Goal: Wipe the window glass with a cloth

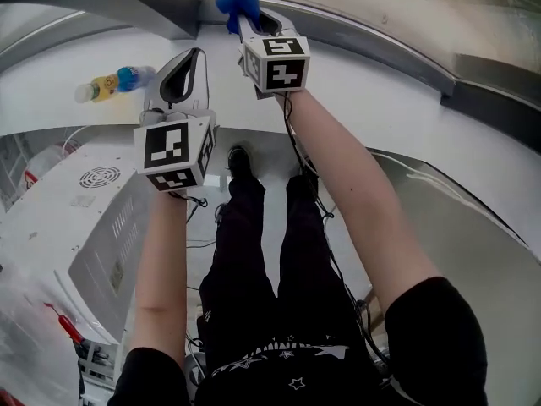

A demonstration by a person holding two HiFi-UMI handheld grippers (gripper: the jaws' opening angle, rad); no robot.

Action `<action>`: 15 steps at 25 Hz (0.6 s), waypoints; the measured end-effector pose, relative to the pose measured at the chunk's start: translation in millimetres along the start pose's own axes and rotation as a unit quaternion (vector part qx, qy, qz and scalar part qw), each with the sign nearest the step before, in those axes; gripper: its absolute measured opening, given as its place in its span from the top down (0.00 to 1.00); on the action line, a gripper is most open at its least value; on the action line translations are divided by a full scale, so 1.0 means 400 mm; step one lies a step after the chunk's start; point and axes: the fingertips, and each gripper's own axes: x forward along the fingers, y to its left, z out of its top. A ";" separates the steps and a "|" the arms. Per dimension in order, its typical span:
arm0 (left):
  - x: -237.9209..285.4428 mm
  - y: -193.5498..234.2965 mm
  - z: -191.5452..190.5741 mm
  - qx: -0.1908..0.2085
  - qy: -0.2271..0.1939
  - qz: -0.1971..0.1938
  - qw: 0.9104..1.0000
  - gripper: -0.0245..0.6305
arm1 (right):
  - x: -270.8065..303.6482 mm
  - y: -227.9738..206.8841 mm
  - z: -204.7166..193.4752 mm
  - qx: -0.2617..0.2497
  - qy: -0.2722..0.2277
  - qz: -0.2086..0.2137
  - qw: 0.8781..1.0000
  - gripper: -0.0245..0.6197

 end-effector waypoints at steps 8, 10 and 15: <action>0.022 0.065 -0.009 -0.008 -0.004 0.011 1.000 0.95 | 0.077 -0.003 -0.002 -0.016 0.016 -0.001 1.000 0.84; 0.031 0.044 -0.009 -0.003 -0.001 0.008 1.000 0.95 | 0.064 -0.040 -0.002 -0.010 0.015 -0.008 1.000 0.84; 0.065 -0.058 -0.004 0.015 0.011 -0.015 1.000 0.95 | -0.014 -0.153 -0.012 0.013 0.011 -0.033 0.999 0.84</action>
